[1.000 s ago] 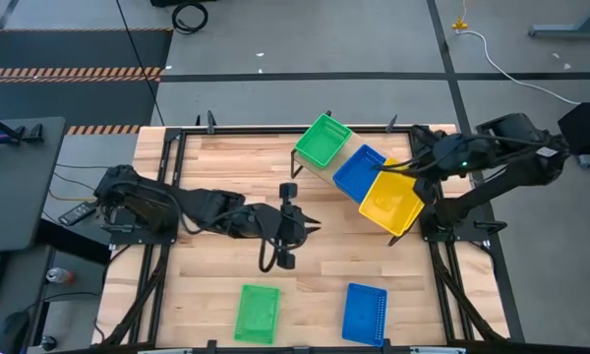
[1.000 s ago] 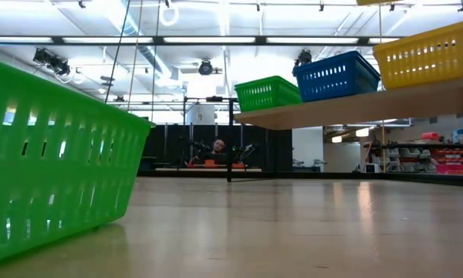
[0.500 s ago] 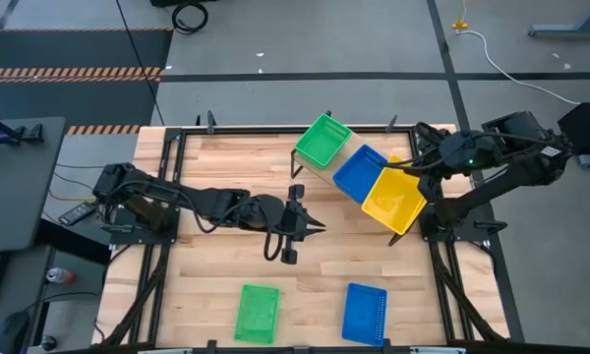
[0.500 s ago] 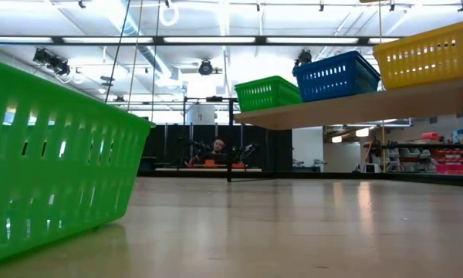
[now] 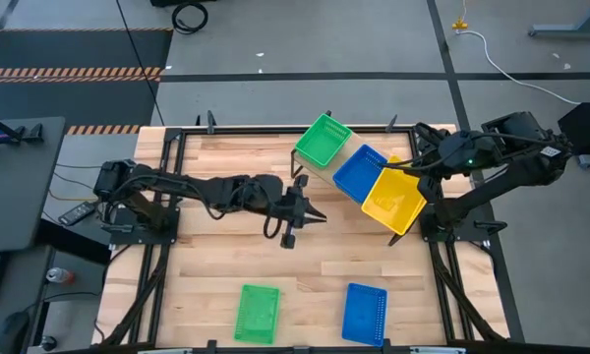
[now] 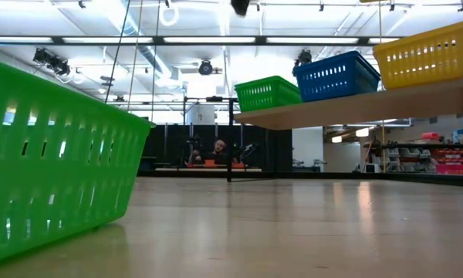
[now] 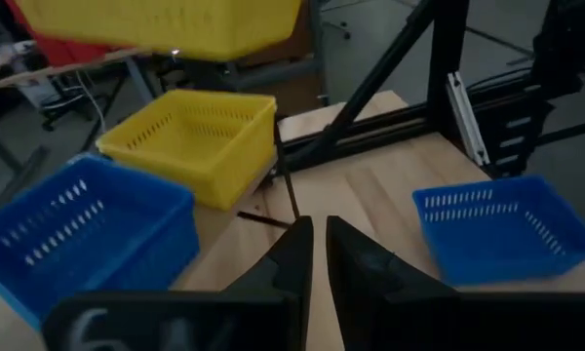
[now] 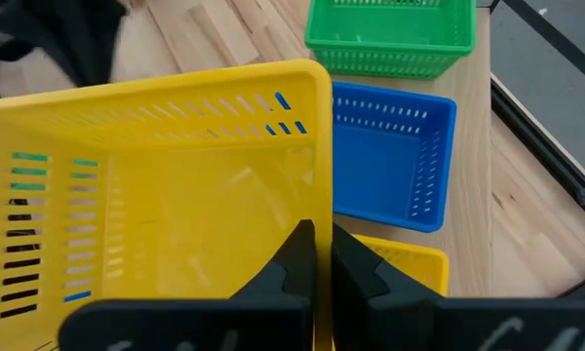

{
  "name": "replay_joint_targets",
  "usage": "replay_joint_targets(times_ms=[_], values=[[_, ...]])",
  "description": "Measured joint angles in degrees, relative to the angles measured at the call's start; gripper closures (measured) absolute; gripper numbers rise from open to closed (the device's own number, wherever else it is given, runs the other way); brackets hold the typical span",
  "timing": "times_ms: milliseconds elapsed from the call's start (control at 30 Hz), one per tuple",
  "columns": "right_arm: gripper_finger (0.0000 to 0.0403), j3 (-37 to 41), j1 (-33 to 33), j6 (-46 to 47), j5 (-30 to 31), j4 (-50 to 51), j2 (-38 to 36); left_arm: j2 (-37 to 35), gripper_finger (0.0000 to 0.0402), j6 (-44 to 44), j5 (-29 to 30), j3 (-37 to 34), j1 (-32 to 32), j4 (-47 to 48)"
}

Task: Stack baskets on shelf by color
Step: Stack the yellow bin on top of the yellow bins on the shelf

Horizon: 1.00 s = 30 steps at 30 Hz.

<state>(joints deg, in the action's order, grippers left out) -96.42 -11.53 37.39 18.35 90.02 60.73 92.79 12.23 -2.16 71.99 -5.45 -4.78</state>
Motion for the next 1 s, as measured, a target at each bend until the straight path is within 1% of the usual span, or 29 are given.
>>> replay_joint_targets(times_ms=[67, 133, 267, 467, 567, 633, 800, 1000], values=[[0.0387, 0.0, 0.1, 0.0, 0.0, 0.0, 0.0, -0.6, 0.0363, -0.2, -2.3, -2.5, 1.5, -2.3], [0.0387, 0.0, 0.5, 0.0, 0.0, 0.0, 0.0, -1.2, 0.0363, -0.2, -4.4, -4.9, 3.1, -6.6], [0.0387, 0.0, 1.5, -0.3, -0.3, 0.0, -0.1, -4.1, 0.0367, -0.7, -7.3, -9.4, 7.2, -8.7], [0.0387, 2.1, 3.7, -2.1, -0.9, -0.1, -1.1, -12.9, 0.0376, -1.1, -9.2, -16.3, 12.9, -9.6], [0.0387, 4.0, 5.4, -2.8, -3.0, 0.0, -1.9, -17.6, 0.0378, -1.8, -10.0, -20.9, 15.2, -12.4], [0.0387, 4.8, 6.4, -3.6, -3.5, 0.0, -2.7, -20.2, 0.0379, -2.6, -9.9, -23.5, 16.5, -16.0], [0.0387, 5.0, 9.3, -4.6, -3.4, 0.0, -5.5, -24.2, 0.0378, -4.5, -9.7, -28.3, 17.9, -18.6], [0.0387, 6.9, 11.8, -4.6, -3.5, 0.0, -9.7, -25.2, 0.0383, -6.0, -9.7, -29.1, 17.3, -18.6]])
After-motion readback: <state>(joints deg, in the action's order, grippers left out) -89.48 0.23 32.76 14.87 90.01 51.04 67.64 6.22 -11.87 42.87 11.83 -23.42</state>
